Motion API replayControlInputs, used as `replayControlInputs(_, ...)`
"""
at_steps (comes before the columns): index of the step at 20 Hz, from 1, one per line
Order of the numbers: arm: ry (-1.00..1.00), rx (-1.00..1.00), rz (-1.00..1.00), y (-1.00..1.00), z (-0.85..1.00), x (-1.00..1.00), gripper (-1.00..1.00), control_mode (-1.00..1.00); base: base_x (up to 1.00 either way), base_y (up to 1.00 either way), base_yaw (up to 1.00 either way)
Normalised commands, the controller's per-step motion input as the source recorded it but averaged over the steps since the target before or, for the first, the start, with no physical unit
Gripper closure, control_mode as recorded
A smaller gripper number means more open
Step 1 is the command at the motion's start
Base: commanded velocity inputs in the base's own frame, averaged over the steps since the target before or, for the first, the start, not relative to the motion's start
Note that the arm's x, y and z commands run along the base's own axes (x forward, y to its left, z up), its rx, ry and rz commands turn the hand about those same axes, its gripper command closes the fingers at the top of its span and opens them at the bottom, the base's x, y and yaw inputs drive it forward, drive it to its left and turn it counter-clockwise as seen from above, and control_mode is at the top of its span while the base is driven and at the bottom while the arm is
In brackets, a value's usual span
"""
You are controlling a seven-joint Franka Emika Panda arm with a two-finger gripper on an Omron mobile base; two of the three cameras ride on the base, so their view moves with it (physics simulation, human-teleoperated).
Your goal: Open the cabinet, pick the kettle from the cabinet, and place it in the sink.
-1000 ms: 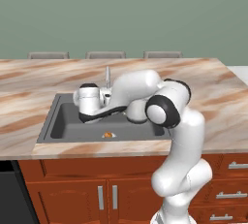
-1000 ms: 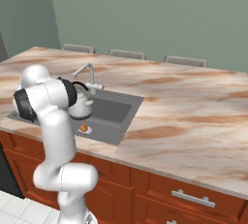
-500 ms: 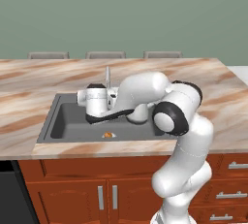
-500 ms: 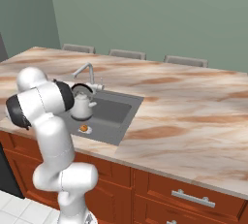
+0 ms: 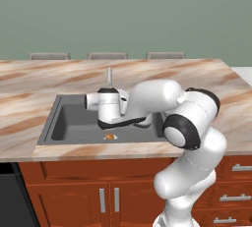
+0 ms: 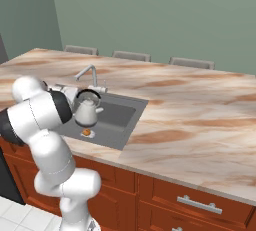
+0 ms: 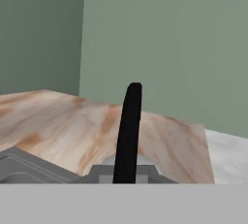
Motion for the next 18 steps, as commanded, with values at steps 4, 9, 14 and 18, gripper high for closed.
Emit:
replayControlInputs(4,0.01,0.0,0.01,-0.12,-0.18,0.06,1.0,-1.0,0.0,0.0,0.0)
replayControlInputs(9,0.03,0.0,0.0,-0.09,-0.18,0.13,1.0,-1.0,0.0,0.0,0.0)
replayControlInputs(14,0.04,0.0,0.0,-0.01,-0.17,0.25,1.0,-1.0,0.0,0.0,0.0)
replayControlInputs(18,0.03,-0.05,0.0,0.0,-0.17,0.31,1.0,-1.0,0.0,0.0,0.0)
